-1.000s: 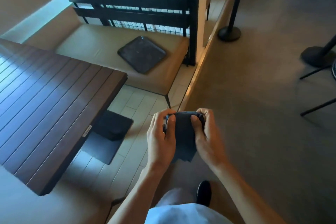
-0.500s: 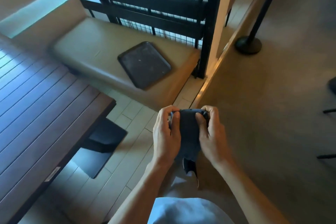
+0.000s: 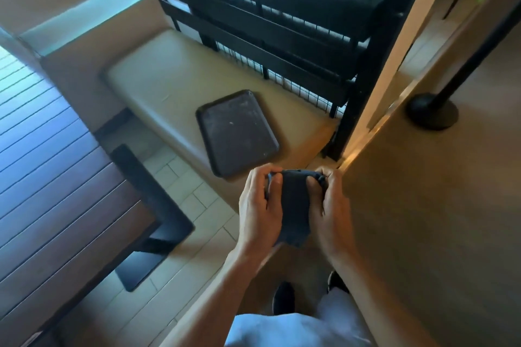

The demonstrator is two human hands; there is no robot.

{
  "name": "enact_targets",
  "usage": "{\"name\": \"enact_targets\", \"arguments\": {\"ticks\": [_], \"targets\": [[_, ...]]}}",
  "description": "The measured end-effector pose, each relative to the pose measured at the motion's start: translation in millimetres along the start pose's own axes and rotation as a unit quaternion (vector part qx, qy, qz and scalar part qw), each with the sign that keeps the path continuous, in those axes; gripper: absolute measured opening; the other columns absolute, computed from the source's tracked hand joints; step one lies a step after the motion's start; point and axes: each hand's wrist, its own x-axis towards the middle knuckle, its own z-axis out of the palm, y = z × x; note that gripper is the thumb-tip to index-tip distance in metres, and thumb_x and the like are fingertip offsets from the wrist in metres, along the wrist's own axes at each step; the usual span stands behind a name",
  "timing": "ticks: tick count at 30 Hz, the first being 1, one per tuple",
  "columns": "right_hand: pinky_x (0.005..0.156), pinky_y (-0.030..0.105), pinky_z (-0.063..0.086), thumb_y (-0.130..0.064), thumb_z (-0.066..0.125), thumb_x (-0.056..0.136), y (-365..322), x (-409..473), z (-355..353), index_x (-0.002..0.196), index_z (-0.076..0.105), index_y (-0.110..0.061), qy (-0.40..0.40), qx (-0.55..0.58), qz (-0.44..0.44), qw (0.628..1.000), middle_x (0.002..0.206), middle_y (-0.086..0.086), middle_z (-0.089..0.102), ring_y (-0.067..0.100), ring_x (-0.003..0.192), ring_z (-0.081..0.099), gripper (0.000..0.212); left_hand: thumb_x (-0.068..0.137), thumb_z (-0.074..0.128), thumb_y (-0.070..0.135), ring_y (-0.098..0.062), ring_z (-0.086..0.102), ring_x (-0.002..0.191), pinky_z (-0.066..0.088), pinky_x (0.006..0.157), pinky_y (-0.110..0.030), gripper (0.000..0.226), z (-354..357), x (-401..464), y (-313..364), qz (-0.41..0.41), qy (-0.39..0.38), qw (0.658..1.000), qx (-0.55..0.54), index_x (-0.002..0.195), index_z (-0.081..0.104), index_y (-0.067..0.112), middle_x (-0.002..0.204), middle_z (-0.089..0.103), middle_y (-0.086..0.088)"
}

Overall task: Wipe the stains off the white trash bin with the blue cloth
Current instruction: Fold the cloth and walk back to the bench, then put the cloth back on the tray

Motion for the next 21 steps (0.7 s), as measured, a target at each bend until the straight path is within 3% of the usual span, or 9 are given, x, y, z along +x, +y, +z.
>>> {"name": "enact_targets", "arguments": {"ticks": [8,12,15,21], "targets": [[0.072,0.005,0.046,-0.032,0.042,0.109,41.7,120.6,-9.9,0.123,0.048,-0.018,-0.108,0.012,-0.048,0.993,0.1,-0.018,0.06,-0.01,0.094,0.06,0.021,0.104,0.052,0.032,-0.012,0.064,0.107,0.056,0.088,-0.043,0.012,63.7,71.8,-1.8,-0.073,0.096,0.992,0.031,0.113,0.06,0.033,0.113,0.064,0.016],[0.081,0.008,0.044,-0.046,0.04,0.106,50.8,170.2,-10.1,0.123,0.045,-0.03,-0.182,0.026,-0.034,0.982,0.108,-0.023,0.057,-0.009,0.101,0.057,0.023,0.105,0.054,0.025,-0.01,0.063,0.106,0.056,0.089,-0.045,0.013,83.6,101.9,1.9,-0.107,0.151,0.981,0.06,0.115,0.062,0.028,0.114,0.064,0.013],[0.084,0.014,0.046,-0.044,0.04,0.106,57.2,204.9,-1.6,0.122,0.044,-0.031,-0.24,0.045,-0.023,0.969,0.111,-0.019,0.056,-0.003,0.103,0.057,0.022,0.106,0.053,0.026,-0.009,0.062,0.107,0.056,0.089,-0.046,0.013,91.7,122.6,-0.4,-0.13,0.185,0.972,0.073,0.116,0.062,0.025,0.114,0.063,0.011],[0.075,0.008,0.044,-0.036,0.043,0.107,70.4,254.5,35.2,0.119,0.043,-0.03,-0.288,0.015,-0.05,0.956,0.105,-0.01,0.061,-0.006,0.095,0.059,0.013,0.106,0.054,0.024,-0.009,0.062,0.103,0.056,0.088,-0.041,0.012,94.3,160.0,-28.3,-0.149,0.224,0.959,0.089,0.114,0.061,0.028,0.111,0.062,0.015]]}}
